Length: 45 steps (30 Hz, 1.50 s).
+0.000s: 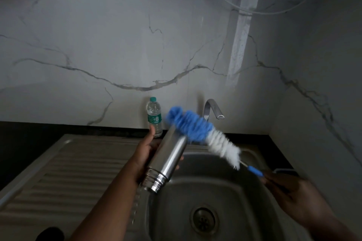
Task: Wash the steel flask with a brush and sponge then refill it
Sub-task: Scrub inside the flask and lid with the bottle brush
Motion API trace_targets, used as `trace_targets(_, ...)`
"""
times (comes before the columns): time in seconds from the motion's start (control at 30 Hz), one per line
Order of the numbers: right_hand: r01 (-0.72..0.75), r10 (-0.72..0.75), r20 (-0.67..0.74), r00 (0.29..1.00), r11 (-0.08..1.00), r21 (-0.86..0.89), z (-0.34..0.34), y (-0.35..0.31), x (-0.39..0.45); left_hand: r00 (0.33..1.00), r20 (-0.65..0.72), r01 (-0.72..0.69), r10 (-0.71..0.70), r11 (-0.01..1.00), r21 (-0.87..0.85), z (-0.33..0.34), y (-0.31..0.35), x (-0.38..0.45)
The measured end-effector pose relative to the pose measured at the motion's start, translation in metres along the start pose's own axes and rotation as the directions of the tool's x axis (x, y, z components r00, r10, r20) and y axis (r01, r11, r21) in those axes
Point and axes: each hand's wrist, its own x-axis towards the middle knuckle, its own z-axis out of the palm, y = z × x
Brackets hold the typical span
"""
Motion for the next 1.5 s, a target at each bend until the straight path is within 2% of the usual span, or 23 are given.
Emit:
trace_targets(0.07, 0.057, -0.046, 0.150, 0.988, 0.996, -0.071, -0.005, 0.008, -0.003, 0.999, -0.025, -0.028, 0.028, 1.000, 0.009, -0.002, 0.004, 0.002)
trace_targets(0.13, 0.103, -0.072, 0.200, 0.977, 0.984, -0.149, -0.007, 0.019, -0.005, 1.000, -0.010, 0.002, -0.002, 1.000, 0.001, -0.001, 0.005, 0.002)
trace_targets(0.23, -0.085, 0.088, 0.028, 0.996, 0.992, -0.097, -0.003, 0.015, -0.005, 0.999, 0.025, -0.033, 0.032, 0.999, 0.032, 0.000, 0.005, 0.004)
trace_targets(0.3, -0.106, 0.101, -0.069, 0.992, 0.992, -0.064, 0.004, 0.018, -0.004, 0.994, 0.112, 0.005, -0.003, 1.000, -0.012, -0.002, 0.002, 0.003)
trace_targets(0.33, -0.088, 0.085, -0.071, 0.994, 0.995, -0.042, 0.004, 0.019, -0.004, 0.990, 0.143, 0.003, 0.003, 0.999, -0.041, -0.004, 0.000, 0.004)
trace_targets(0.4, -0.068, 0.068, 0.020, 0.997, 0.997, 0.028, -0.005, 0.015, -0.004, 0.981, 0.190, -0.014, 0.029, 0.997, -0.075, -0.004, -0.002, 0.005)
trace_targets(0.5, 0.025, -0.020, 0.154, 0.988, 0.999, -0.028, -0.011, 0.016, -0.005, 0.975, 0.202, -0.064, 0.092, 0.988, -0.140, -0.001, 0.000, -0.001)
trace_targets(0.6, -0.002, 0.008, 0.094, 0.996, 0.998, -0.055, -0.006, 0.016, -0.003, 0.991, 0.106, -0.073, 0.086, 0.990, -0.123, -0.007, 0.001, 0.003)
trace_targets(0.67, -0.064, 0.064, -0.005, 0.998, 0.996, -0.058, 0.000, 0.021, -0.004, 0.990, 0.118, -0.052, 0.073, 0.984, -0.170, -0.007, 0.001, 0.004)
trace_targets(0.73, -0.079, 0.078, -0.032, 0.996, 0.995, -0.053, 0.003, 0.027, -0.004, 0.987, 0.146, -0.039, 0.063, 0.986, -0.161, -0.004, 0.003, 0.002)
trace_targets(0.83, 0.040, -0.027, 0.156, 0.987, 0.996, -0.077, -0.005, 0.027, -0.004, 0.993, 0.101, -0.044, 0.063, 0.981, -0.188, -0.006, 0.002, 0.002)
trace_targets(0.9, 0.147, -0.123, 0.195, 0.973, 0.982, -0.116, -0.005, 0.031, -0.005, 0.989, 0.126, -0.053, 0.078, 0.981, -0.189, -0.010, 0.002, 0.001)
trace_targets(0.97, 0.082, -0.066, 0.142, 0.988, 0.991, -0.110, -0.005, 0.030, -0.004, 0.985, 0.159, -0.044, 0.069, 0.987, -0.152, -0.012, 0.002, 0.001)
trace_targets(1.03, -0.060, 0.061, 0.014, 0.998, 0.996, -0.061, -0.001, 0.030, -0.007, 0.984, 0.173, -0.022, 0.040, 0.994, -0.104, -0.010, 0.002, 0.000)
trace_targets(1.07, -0.082, 0.081, -0.033, 0.996, 0.996, -0.027, 0.002, 0.032, -0.007, 0.986, 0.166, -0.017, 0.033, 0.995, -0.096, -0.008, 0.002, -0.001)
trace_targets(1.1, -0.075, 0.075, -0.048, 0.996, 0.997, 0.002, 0.003, 0.032, -0.007, 0.988, 0.156, -0.008, 0.022, 0.996, -0.089, -0.007, 0.003, 0.000)
trace_targets(1.17, -0.038, 0.037, 0.047, 0.998, 0.999, 0.021, -0.004, 0.020, -0.002, 0.995, 0.094, -0.002, 0.010, 0.997, -0.078, -0.003, 0.005, 0.000)
trace_targets(1.2, 0.008, -0.007, 0.107, 0.994, 1.000, -0.005, -0.008, 0.014, -0.001, 0.999, 0.050, -0.010, 0.014, 0.996, -0.094, -0.004, 0.006, 0.001)
trace_targets(1.27, 0.118, -0.110, 0.140, 0.984, 0.992, -0.054, -0.010, 0.007, -0.001, 0.999, -0.006, -0.041, 0.041, 0.990, -0.134, -0.002, 0.005, 0.000)
trace_targets(1.3, 0.130, -0.122, 0.126, 0.985, 0.990, -0.059, -0.010, 0.005, 0.000, 0.997, -0.040, -0.073, 0.068, 0.988, -0.135, -0.003, 0.006, 0.002)
trace_targets(1.37, 0.051, -0.048, 0.059, 0.997, 0.998, -0.043, -0.006, 0.007, 0.000, 0.994, -0.083, -0.078, 0.071, 0.993, -0.087, 0.000, 0.005, 0.000)
trace_targets(1.43, -0.050, 0.051, -0.034, 0.998, 0.998, 0.031, -0.001, 0.012, -0.001, 0.999, 0.026, 0.031, -0.030, 0.997, -0.064, 0.006, 0.004, -0.006)
trace_targets(1.5, -0.037, 0.044, -0.067, 0.997, 0.993, 0.109, -0.002, 0.017, -0.003, 0.999, 0.029, 0.033, -0.032, 0.999, -0.024, 0.006, 0.001, -0.005)
